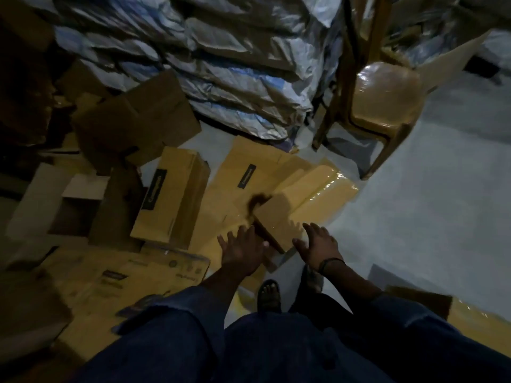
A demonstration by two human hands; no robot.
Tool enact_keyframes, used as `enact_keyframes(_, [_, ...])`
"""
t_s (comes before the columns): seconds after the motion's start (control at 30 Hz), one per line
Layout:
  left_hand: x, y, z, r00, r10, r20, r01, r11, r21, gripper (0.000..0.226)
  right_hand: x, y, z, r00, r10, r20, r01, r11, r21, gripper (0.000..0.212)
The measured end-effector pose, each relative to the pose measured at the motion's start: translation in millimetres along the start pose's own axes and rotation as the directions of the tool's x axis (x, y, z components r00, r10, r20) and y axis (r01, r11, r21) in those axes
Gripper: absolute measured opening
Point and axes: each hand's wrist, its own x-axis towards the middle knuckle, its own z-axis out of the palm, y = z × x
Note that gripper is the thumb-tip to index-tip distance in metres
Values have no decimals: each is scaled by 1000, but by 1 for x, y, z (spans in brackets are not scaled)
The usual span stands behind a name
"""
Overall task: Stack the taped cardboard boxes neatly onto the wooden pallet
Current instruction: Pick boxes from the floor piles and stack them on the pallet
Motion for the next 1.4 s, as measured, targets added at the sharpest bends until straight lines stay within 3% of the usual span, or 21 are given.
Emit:
enact_keyframes(0.23, [-7,-24,-11,987,-160,33,163,973,-163,82,49,-40,-29,970,-226,89,233,970,-74,73])
enact_keyframes(0.4, [-3,-10,-17,961,-275,18,272,935,-226,82,72,-48,-45,946,-296,133,309,946,-93,73])
enact_keyframes(0.67, [10,-13,-2,941,-339,-3,313,873,-375,82,93,-63,-34,917,-346,200,377,914,-148,65])
enact_keyframes(0.83, [42,-59,24,929,-369,10,337,837,-432,81,133,-96,15,891,-363,275,399,912,-90,65])
enact_keyframes(0.93, [81,-118,50,911,-413,28,374,794,-480,74,177,-132,71,929,-274,249,284,959,-6,74])
enact_keyframes(1.0, [107,-165,73,891,-453,18,403,773,-490,67,206,-164,118,932,-261,250,259,965,42,67])
enact_keyframes(1.1, [135,-227,97,837,-547,-38,470,751,-465,62,245,-210,179,862,-398,316,430,902,-36,67])
enact_keyframes(1.17, [170,-301,143,804,-594,-22,519,721,-459,63,289,-255,263,774,-501,387,560,827,-48,67])
enact_keyframes(1.2, [172,-313,140,801,-598,-1,529,710,-464,62,292,-269,263,751,-513,416,589,806,-68,66])
enact_keyframes(1.27, [208,-374,180,783,-622,-17,549,704,-450,59,330,-310,332,647,-614,452,725,678,-118,64])
enact_keyframes(1.4, [243,-428,198,711,-698,-87,586,656,-475,56,373,-367,398,572,-674,468,817,518,-254,72])
